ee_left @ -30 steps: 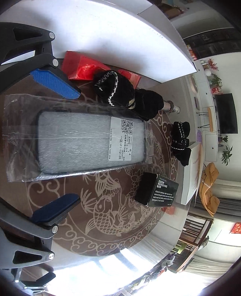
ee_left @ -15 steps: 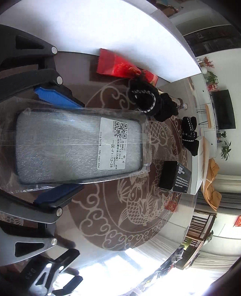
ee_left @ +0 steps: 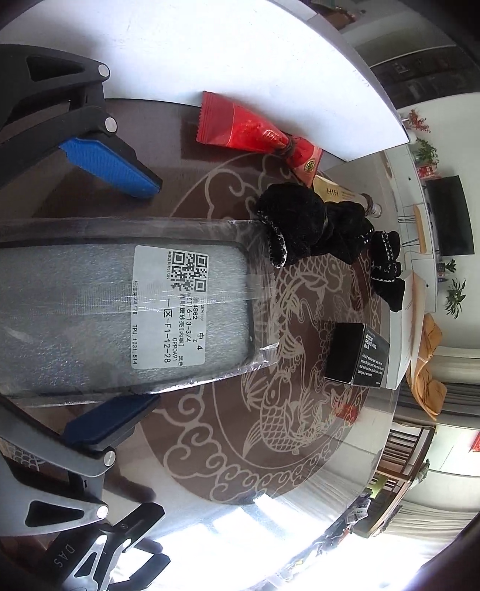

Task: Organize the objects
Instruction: 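Reach the left tool to the bagged phone case and grasp it, then grasp the black odor removing bar box with the right tool while the left tool holds the phone case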

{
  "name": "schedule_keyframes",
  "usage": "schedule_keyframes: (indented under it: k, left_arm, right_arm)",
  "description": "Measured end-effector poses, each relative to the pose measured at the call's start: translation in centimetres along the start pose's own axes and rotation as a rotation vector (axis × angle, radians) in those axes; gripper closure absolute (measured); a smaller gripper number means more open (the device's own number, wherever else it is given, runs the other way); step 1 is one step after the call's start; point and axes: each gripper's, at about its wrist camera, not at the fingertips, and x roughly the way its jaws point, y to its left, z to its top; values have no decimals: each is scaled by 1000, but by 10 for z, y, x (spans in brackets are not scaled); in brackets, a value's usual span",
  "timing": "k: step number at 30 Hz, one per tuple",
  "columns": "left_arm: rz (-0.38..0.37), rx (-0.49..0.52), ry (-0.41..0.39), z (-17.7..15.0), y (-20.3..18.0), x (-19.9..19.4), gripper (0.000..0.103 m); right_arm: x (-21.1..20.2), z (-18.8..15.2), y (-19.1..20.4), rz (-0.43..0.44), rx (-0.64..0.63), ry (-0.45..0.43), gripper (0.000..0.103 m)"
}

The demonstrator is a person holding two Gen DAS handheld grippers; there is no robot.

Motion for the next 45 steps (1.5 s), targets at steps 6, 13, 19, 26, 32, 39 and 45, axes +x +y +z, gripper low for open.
schedule_keyframes:
  k: [6, 13, 19, 26, 32, 39, 45]
  left_arm:
    - [12, -19, -32, -3, -1, -1, 0]
    - [16, -22, -63, -5, -2, 0, 0]
    - [16, -22, -63, -5, -2, 0, 0]
    - [16, -23, -64, -5, -2, 0, 0]
    - [17, -22, -64, -6, -2, 0, 0]
    - [15, -22, -65, -6, -2, -2, 0]
    - [15, -22, -65, -6, -2, -2, 0]
  right_arm:
    - [0, 0, -1, 0, 0, 0, 0]
    - [0, 0, -1, 0, 0, 0, 0]
    - [0, 0, 0, 0, 0, 0, 0]
    - [0, 0, 0, 0, 0, 0, 0]
    - [0, 0, 0, 9, -6, 4, 0]
    - [6, 18, -1, 103, 31, -7, 0]
    - [30, 105, 52, 286, -65, 23, 0]
